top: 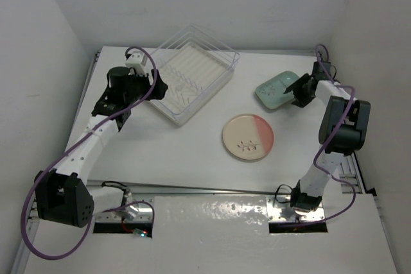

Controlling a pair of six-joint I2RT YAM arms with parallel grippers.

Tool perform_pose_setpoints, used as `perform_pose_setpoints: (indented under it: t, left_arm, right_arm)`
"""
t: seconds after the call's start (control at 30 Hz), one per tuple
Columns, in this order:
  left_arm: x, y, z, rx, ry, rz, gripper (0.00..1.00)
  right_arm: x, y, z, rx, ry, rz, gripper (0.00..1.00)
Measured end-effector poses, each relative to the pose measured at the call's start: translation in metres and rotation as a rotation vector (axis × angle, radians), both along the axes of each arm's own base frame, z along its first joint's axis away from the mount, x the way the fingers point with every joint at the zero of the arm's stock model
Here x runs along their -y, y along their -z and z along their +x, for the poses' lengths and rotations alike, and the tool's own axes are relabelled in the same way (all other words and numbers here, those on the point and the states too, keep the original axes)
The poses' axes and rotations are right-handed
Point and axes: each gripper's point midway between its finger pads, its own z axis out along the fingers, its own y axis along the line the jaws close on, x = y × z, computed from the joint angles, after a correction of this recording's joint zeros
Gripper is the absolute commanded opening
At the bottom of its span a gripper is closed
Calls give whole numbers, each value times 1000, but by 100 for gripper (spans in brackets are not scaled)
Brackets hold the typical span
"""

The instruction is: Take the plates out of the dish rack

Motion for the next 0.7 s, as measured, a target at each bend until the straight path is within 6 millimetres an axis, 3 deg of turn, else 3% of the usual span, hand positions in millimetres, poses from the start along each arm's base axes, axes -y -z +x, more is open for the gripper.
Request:
perform_pose_setpoints:
  t: [0.3,0.43,0.53,0.67,0.7]
  left_arm:
    - [0,0,0,2,3,6,72]
    - [-2,0,-1,17,22,42,72]
    - [-5,-7,-4,56,47,102,72]
    - [-13,-30,-15,174,73,193,73]
    - [-16,-35,-20,211,73,217,74]
  right_arm:
    - [7,-9,1,-11,-33,-58,56]
    - [7,-20,-10,1,-105,-143,58]
    - [4,-49,-24,60,-148,-210,60]
    - [3,-91,-44,168,-202,-308,66]
    - [3,-98,-51,191,-216,-332,72]
